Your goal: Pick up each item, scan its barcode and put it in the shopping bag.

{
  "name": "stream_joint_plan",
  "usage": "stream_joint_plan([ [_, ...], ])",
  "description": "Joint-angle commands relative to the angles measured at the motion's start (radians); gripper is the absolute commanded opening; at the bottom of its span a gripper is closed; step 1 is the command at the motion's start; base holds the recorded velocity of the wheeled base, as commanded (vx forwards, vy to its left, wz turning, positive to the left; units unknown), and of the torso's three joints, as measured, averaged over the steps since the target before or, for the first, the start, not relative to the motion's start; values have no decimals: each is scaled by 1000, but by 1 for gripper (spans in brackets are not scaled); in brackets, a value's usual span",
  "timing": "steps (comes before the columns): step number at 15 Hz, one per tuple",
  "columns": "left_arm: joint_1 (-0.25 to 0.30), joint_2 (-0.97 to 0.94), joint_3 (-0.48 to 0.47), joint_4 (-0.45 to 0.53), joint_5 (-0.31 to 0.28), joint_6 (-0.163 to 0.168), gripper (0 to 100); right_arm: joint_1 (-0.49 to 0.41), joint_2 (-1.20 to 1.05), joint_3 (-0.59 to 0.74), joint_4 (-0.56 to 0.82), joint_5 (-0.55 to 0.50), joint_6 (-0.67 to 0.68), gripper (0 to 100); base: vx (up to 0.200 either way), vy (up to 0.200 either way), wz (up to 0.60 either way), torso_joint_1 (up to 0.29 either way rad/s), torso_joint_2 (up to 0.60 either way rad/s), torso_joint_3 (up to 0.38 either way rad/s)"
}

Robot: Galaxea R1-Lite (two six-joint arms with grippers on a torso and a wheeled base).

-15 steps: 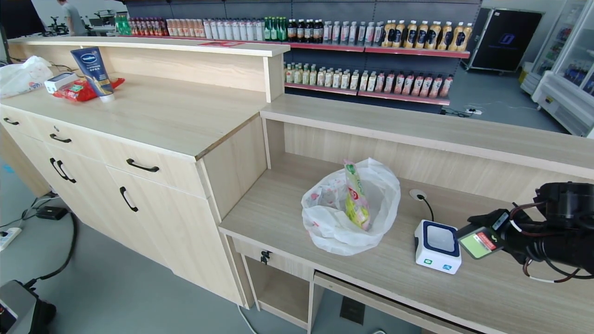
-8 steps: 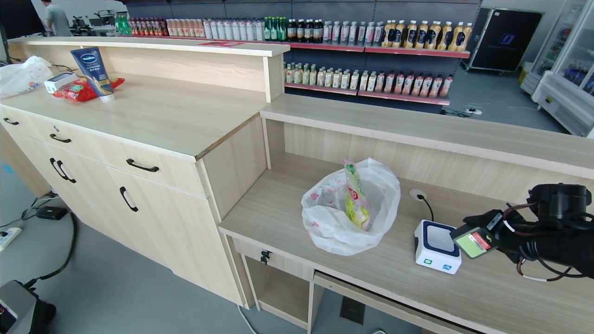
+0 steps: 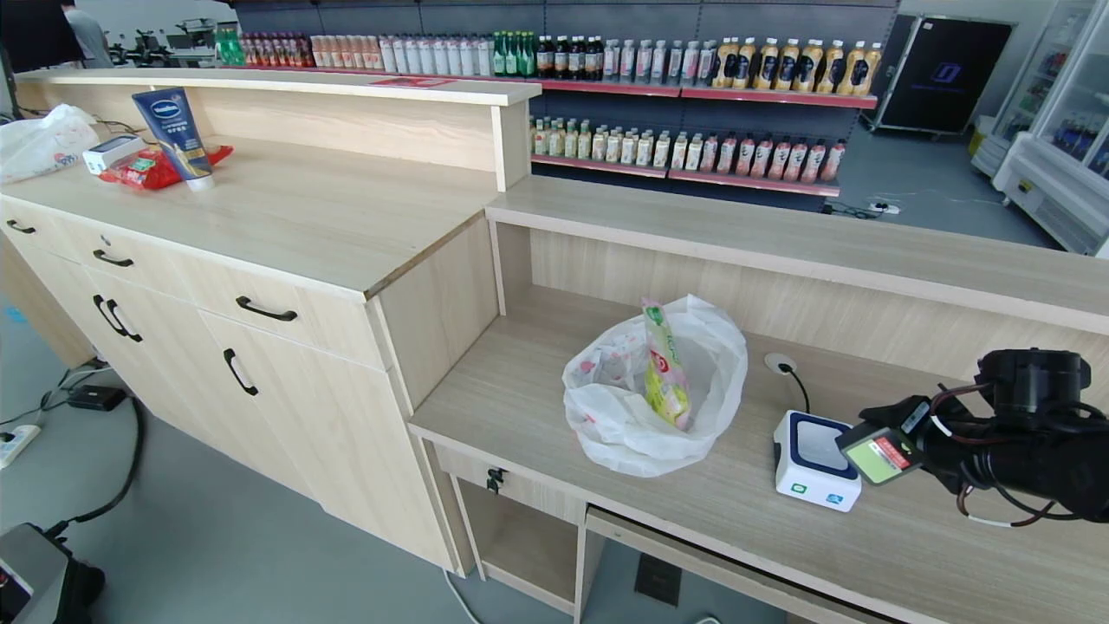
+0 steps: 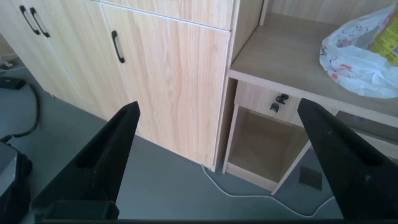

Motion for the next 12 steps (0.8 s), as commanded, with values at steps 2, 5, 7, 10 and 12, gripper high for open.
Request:
stream_joint_plan([
  [2, 1, 0, 0, 0, 0, -1, 100, 0, 14, 0, -10, 0, 0, 0, 0, 0, 0, 0, 0, 0],
  [5, 1, 0, 0, 0, 0, -1, 100, 14, 33, -2, -40, 0, 0, 0, 0, 0, 0, 0, 0, 0],
  [7, 1, 0, 0, 0, 0, -1, 100, 30, 47, -5, -72, 0, 1, 0, 0, 0, 0, 0, 0, 0],
  [10, 1, 0, 0, 0, 0, -1, 100, 53, 76, -11, -100, 0, 0, 0, 0, 0, 0, 0, 0, 0],
  [12, 1, 0, 0, 0, 0, -1, 100, 60, 86, -17, -117, 0, 1, 0, 0, 0, 0, 0, 0, 0],
])
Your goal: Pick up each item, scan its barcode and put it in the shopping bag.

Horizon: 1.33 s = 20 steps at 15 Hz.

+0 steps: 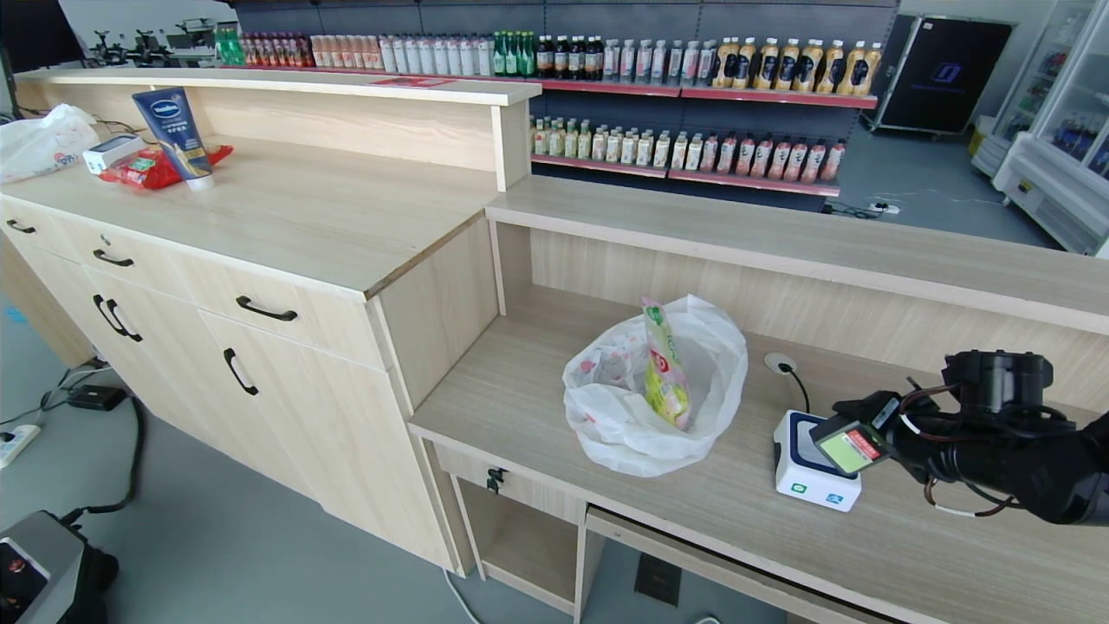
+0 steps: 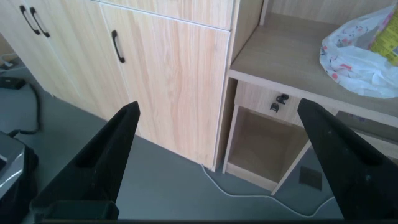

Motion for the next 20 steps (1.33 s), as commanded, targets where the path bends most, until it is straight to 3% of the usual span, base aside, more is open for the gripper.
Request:
stream_joint_plan([
  [1, -1, 0, 0, 0, 0, -1, 100, 9, 16, -3, -2, 0, 1, 0, 0, 0, 0, 0, 0, 0],
  [20, 0, 0, 0, 0, 0, -1, 100, 36, 108, -44, -62, -1, -1, 0, 0, 0, 0, 0, 0, 0],
])
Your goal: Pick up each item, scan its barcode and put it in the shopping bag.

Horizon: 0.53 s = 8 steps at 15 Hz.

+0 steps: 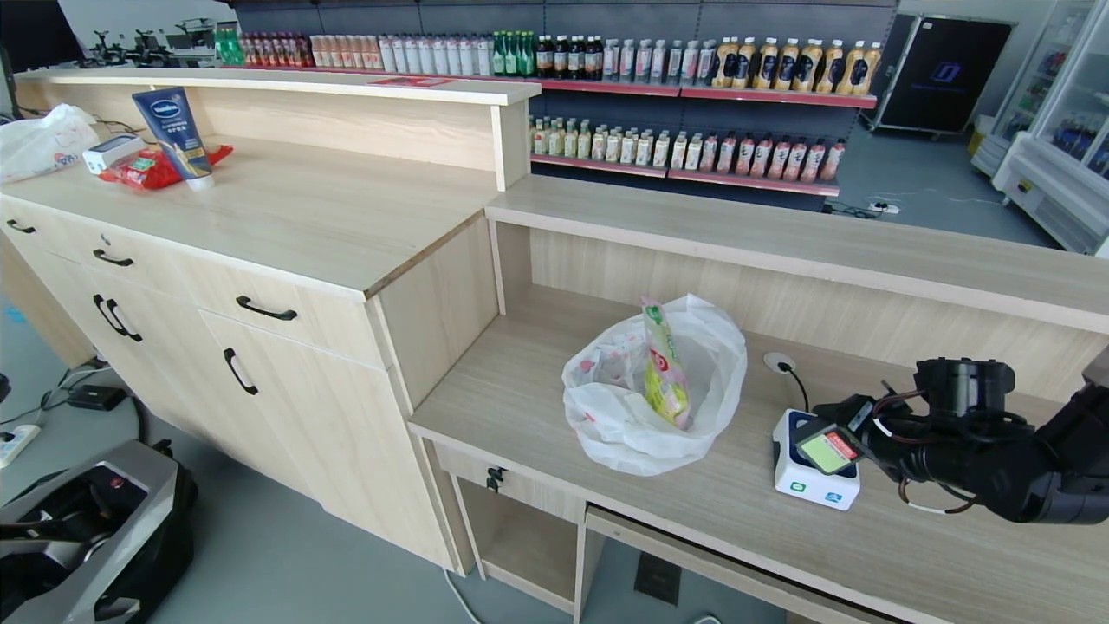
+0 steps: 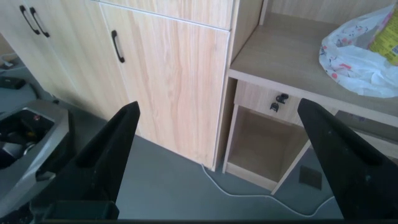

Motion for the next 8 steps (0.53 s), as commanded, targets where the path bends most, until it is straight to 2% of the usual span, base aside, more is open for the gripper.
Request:
stream_joint_plan([
  [1, 0, 0, 0, 0, 0, 0, 100, 6, 5, -1, -1, 1, -1, 0, 0, 0, 0, 0, 0, 0],
  [8, 0, 0, 0, 0, 0, 0, 100, 15, 5, -1, -24, 1, 1, 0, 0, 0, 0, 0, 0, 0],
])
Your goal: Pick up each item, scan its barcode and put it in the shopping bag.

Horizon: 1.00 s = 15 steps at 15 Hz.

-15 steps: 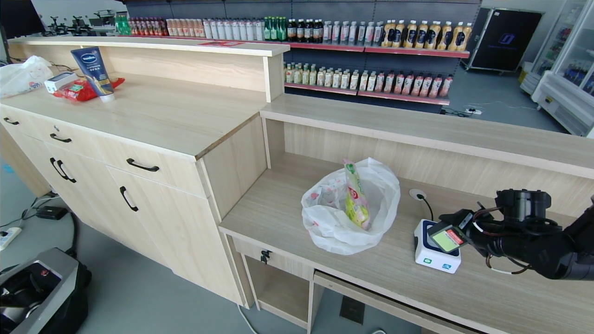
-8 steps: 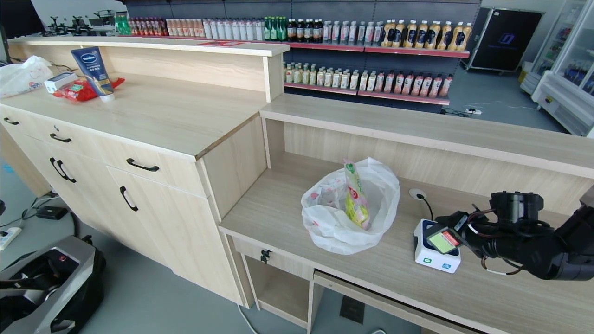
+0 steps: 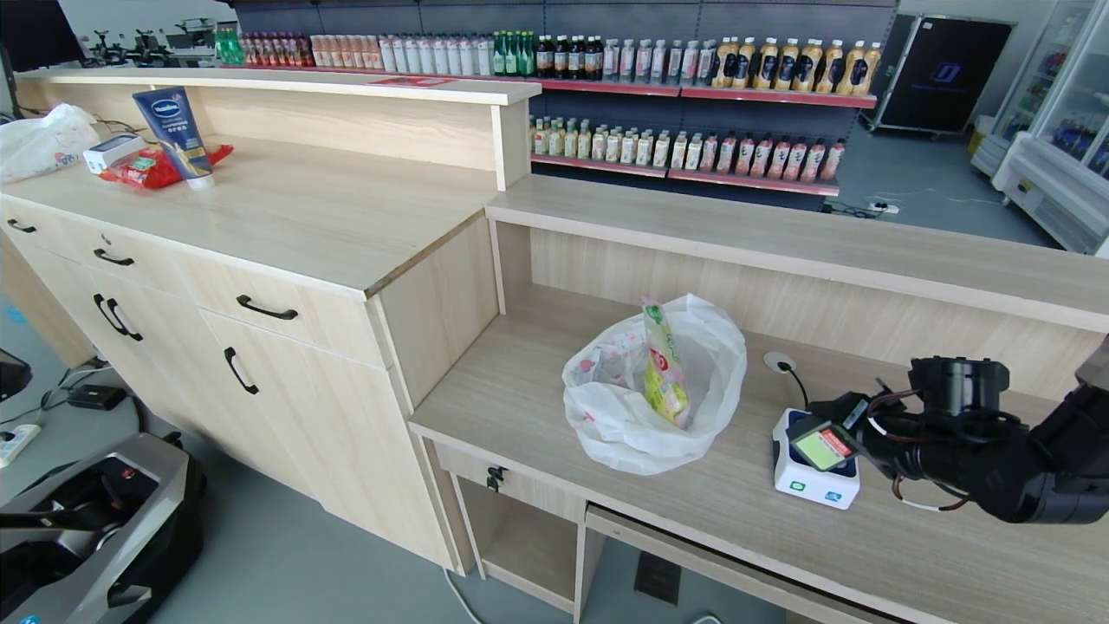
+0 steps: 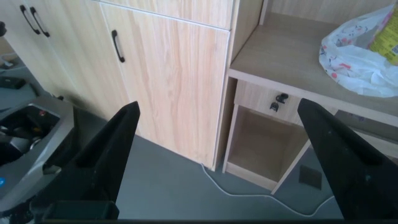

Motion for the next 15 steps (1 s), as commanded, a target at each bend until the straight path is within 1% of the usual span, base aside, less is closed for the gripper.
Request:
stream_joint_plan([
  [1, 1, 0, 0, 0, 0, -1, 100, 4, 0, 1, -2, 0, 0, 0, 0, 0, 0, 0, 0, 0],
  [5, 1, 0, 0, 0, 0, -1, 100, 5, -28, 14, -5, -3, -7, 0, 0, 0, 0, 0, 0, 0],
  [6, 1, 0, 0, 0, 0, -1, 100, 11, -80, 19, 0, -44, -36, 0, 0, 0, 0, 0, 0, 0],
  [7, 1, 0, 0, 0, 0, -1, 100, 25, -149, 37, 10, -106, -122, 0, 0, 0, 0, 0, 0, 0],
  [8, 1, 0, 0, 0, 0, -1, 100, 25, -244, 83, 19, -133, -302, 0, 0, 0, 0, 0, 0, 0],
  [9, 1, 0, 0, 0, 0, -1, 100, 20, -285, 102, 21, -139, -389, 0, 0, 0, 0, 0, 0, 0],
  [10, 1, 0, 0, 0, 0, -1, 100, -9, -417, 142, 24, -147, -589, 0, 0, 0, 0, 0, 0, 0],
  [11, 1, 0, 0, 0, 0, -1, 100, -19, -497, 153, 36, -146, -648, 0, 0, 0, 0, 0, 0, 0],
  [13, 1, 0, 0, 0, 0, -1, 100, -30, -603, 171, 52, -147, -688, 0, 0, 0, 0, 0, 0, 0],
  [15, 1, 0, 0, 0, 0, -1, 100, -55, -633, 197, 62, -152, -744, 0, 0, 0, 0, 0, 0, 0],
])
